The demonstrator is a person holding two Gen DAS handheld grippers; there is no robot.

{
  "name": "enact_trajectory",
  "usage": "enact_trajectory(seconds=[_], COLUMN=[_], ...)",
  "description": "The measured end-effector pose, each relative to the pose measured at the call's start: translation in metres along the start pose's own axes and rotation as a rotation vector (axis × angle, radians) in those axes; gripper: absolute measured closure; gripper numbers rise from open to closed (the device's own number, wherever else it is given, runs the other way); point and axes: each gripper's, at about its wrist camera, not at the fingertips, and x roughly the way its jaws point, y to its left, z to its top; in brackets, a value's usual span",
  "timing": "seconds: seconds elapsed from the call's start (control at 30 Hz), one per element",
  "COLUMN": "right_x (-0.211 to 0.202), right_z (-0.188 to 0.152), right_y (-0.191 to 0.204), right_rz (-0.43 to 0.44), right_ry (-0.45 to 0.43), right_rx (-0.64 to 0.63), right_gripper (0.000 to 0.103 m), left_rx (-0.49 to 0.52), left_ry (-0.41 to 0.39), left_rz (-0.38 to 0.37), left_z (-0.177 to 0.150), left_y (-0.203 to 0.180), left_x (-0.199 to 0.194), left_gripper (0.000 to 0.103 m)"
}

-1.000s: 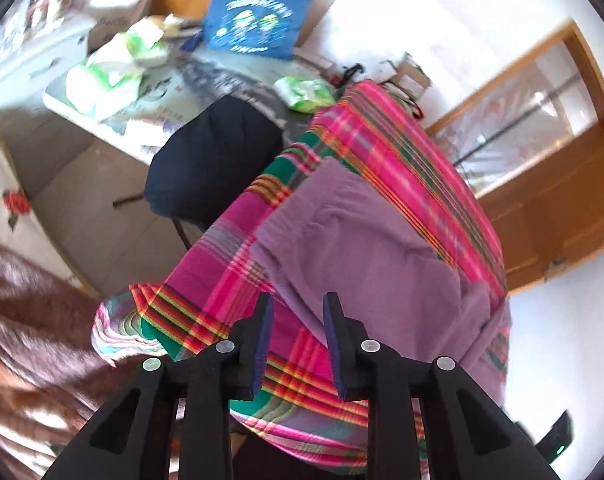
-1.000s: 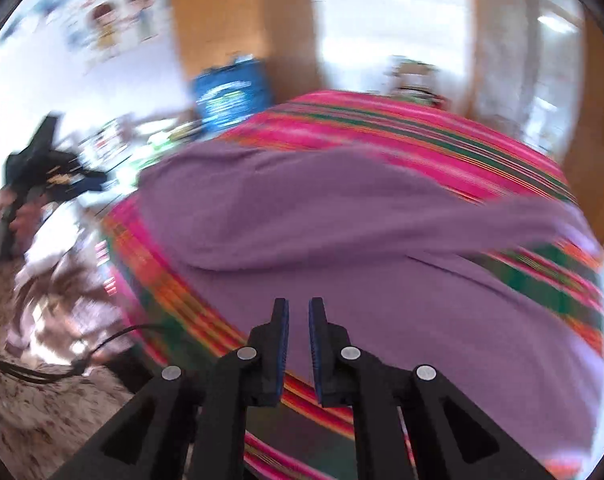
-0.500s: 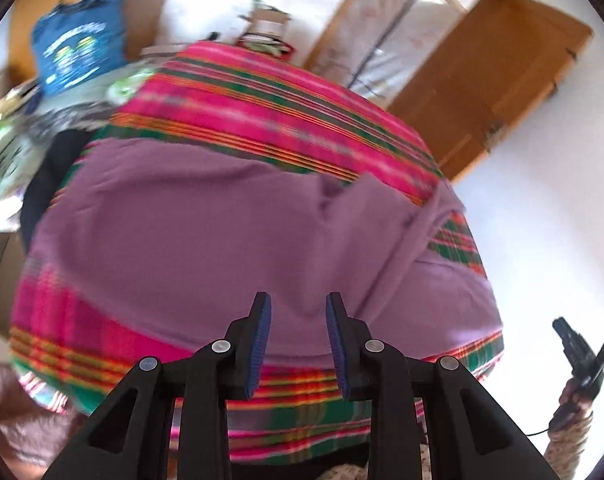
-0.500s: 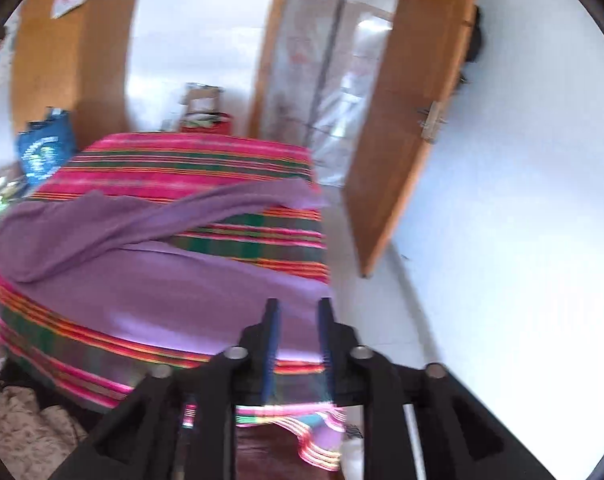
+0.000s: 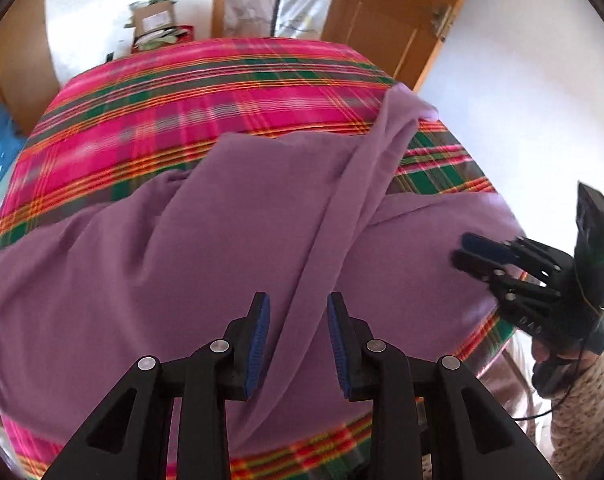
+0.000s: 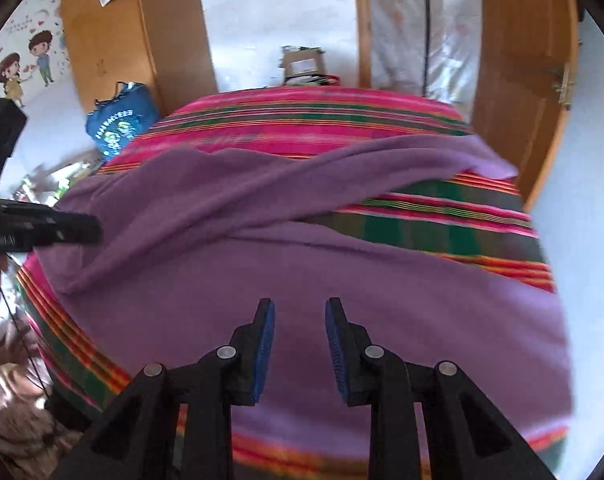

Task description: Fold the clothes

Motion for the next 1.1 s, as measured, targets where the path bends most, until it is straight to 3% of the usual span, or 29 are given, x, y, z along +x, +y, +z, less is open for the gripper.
enact_trajectory(seconds=[0.1, 0.2, 0.4, 0.63, 0.9, 0.97, 1.0, 1.1], right_x=[0.02, 0.032, 0.042, 0.051, 0.053, 0.054, 0.054, 0.055], right_z=[0.01, 0.015, 0.021, 0.023, 0.021, 0.021, 0.022, 0.022], right_y=[0.006, 0.01, 0.013, 0.02, 0.024, 0.024, 0.024, 0.025], right_rz=[0.043, 0.045, 0.061, 0.038, 0.049, 0.052, 0.053, 0.058], right_ry=[0.016, 0.029, 0.028, 0.034, 0.026, 0.024, 0.023, 0.02], right_rx=[0.001, -0.015, -0.02, -0.051, -0.054, -0.051, -0.049, -0.045], right_gripper=[0.075, 0.075, 0.075, 0.075, 0.075, 0.075, 0.075, 0.075], left_rx=[0.073, 0.074, 0.116, 0.167, 0.119, 0.076, 0.055, 0.006], left_ry=[0.022, 0.091, 0.11, 0.169, 0.203, 0.188, 0.181, 0.141], left_rz=[0.003, 0.006, 0.007, 0.076, -0.001, -0.036, -0.054, -0.101], left_z=[0.01, 0.02, 0.03, 0.035, 0.042, 0.044, 0.046, 0.051], left_y=[-0.011, -0.013, -0.019, -0.023, -0.019, -0.012, -0.008, 0.002], left_x=[0.017, 0.039, 0.052, 0.071, 0.076, 0.074, 0.073, 0.063], left_gripper=[0.072, 0.072, 0.072, 0.072, 0.072, 0.08, 0.094, 0.098])
